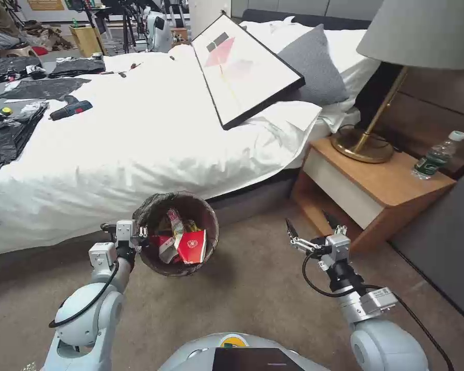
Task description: Pick up the trash bin, then pick up the garbage from the floor and place it into the trash bin.
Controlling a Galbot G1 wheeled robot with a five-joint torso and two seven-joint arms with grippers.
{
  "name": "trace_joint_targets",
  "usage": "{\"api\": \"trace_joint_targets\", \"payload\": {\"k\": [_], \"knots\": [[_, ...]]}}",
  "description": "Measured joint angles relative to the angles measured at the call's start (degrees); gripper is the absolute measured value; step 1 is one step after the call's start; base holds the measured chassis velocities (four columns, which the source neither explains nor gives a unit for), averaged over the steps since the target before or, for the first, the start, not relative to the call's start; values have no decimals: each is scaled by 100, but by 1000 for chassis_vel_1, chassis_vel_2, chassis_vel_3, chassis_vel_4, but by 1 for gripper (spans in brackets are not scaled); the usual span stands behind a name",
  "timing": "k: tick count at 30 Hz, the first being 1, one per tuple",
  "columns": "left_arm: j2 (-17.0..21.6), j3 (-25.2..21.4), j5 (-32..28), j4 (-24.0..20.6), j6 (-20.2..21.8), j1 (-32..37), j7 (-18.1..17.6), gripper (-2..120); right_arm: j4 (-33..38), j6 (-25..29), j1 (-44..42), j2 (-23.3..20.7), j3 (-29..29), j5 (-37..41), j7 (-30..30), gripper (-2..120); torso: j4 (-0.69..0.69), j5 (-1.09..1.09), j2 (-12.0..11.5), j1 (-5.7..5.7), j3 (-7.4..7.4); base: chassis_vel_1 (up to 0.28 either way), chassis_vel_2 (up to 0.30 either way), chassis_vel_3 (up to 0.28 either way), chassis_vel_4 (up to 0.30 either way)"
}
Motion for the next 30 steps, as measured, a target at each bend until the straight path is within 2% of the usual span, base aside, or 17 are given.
{"api": "trace_joint_targets", "payload": {"k": [30], "knots": [[-53,16,64,-150,6,46,3,3,-27,183,-191,34,161,128,30,100,0,0,0,0,0,53,53,54,57]]}}
